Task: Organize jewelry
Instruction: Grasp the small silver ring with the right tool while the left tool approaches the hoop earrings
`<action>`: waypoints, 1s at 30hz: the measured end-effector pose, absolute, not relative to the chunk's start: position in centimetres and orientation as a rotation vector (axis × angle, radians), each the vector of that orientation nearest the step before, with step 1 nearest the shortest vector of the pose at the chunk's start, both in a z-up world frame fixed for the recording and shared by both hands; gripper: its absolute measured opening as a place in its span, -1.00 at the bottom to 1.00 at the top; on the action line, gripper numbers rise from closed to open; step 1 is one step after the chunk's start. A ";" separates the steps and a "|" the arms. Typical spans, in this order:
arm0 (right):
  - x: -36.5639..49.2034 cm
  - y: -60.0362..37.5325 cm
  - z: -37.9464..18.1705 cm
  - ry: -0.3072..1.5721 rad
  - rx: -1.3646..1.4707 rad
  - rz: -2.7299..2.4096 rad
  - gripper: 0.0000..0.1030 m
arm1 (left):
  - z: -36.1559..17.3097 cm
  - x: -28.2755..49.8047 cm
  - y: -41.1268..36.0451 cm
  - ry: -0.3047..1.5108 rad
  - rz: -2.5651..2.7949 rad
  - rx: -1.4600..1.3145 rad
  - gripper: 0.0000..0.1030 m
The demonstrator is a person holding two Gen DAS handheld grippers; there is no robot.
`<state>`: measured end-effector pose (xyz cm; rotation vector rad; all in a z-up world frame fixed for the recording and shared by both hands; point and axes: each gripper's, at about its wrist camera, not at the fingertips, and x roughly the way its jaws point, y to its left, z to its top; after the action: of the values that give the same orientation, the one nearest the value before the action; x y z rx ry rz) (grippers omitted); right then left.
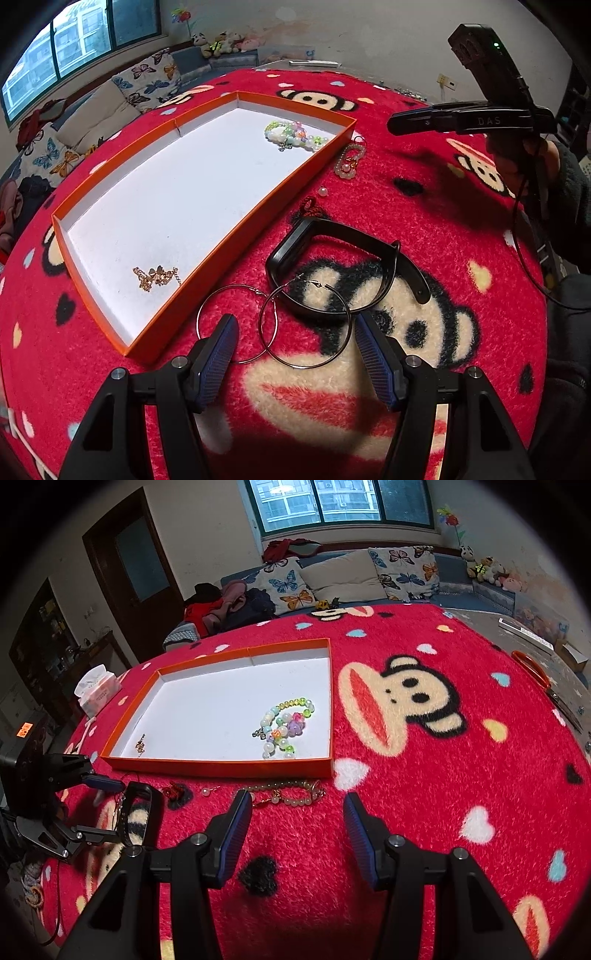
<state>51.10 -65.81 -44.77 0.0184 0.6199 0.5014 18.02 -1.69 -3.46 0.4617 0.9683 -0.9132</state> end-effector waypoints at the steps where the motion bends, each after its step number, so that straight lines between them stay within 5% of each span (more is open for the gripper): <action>1: 51.2 -65.8 -44.8 0.621 0.020 0.501 0.09 | -3.5 18.0 -1.7 0.964 -0.916 0.465 0.36; 30: 51.7 -66.2 -45.4 0.627 0.039 0.495 0.10 | -3.1 17.9 -1.3 0.958 -0.855 0.377 0.02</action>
<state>51.72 -66.20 -45.38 0.0387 0.6274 0.4946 17.93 -1.34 -3.14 0.3775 0.9584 -0.8547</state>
